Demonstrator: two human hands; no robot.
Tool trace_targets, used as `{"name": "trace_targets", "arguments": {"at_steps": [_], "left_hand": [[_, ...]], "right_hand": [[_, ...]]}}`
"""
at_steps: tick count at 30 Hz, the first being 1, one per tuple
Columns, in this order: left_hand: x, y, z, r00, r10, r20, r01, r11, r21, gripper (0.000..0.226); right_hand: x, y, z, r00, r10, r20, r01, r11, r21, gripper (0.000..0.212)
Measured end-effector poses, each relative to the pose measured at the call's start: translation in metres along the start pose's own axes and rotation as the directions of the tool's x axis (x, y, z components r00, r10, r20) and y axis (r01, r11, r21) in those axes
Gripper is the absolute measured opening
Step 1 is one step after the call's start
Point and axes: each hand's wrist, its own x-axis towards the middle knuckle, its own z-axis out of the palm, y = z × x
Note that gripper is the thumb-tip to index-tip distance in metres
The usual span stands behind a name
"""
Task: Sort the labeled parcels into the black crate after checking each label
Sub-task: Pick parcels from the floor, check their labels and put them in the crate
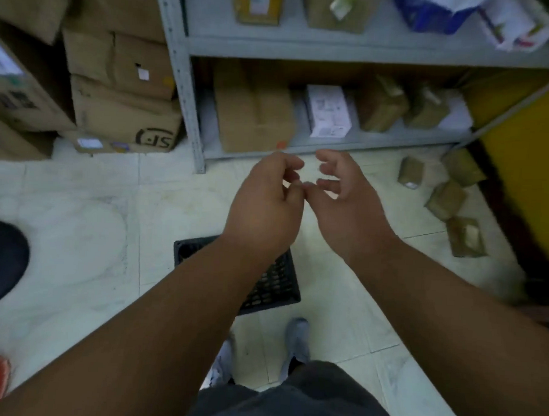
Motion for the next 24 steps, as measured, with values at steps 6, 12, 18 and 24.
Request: {"name": "trace_targets", "arguments": {"at_steps": [6,12,18,24], "left_hand": [[-0.020,0.102,0.038,0.966,0.223,0.131,-0.230,0.972,0.042,0.022],[-0.036,0.180,0.139,0.874,0.399,0.276,-0.430,0.901,0.056,0.026],[-0.067,0.259,0.294,0.801,0.489,0.346,-0.493,0.866,-0.084,0.028],[-0.086,0.303,0.404,0.780,0.440,0.445,-0.451,0.888,-0.088,0.025]], "right_hand": [[-0.043,-0.006,-0.115,0.965,-0.018,-0.260,0.032,0.998,0.051,0.048],[-0.081,0.051,-0.226,0.878,0.094,-0.469,-0.020,0.987,0.159,0.041],[-0.120,0.142,-0.371,0.753,0.206,-0.624,-0.085,0.972,0.218,0.050],[-0.140,0.216,-0.455,0.695,0.300,-0.654,-0.146,0.949,0.281,0.040]]}}
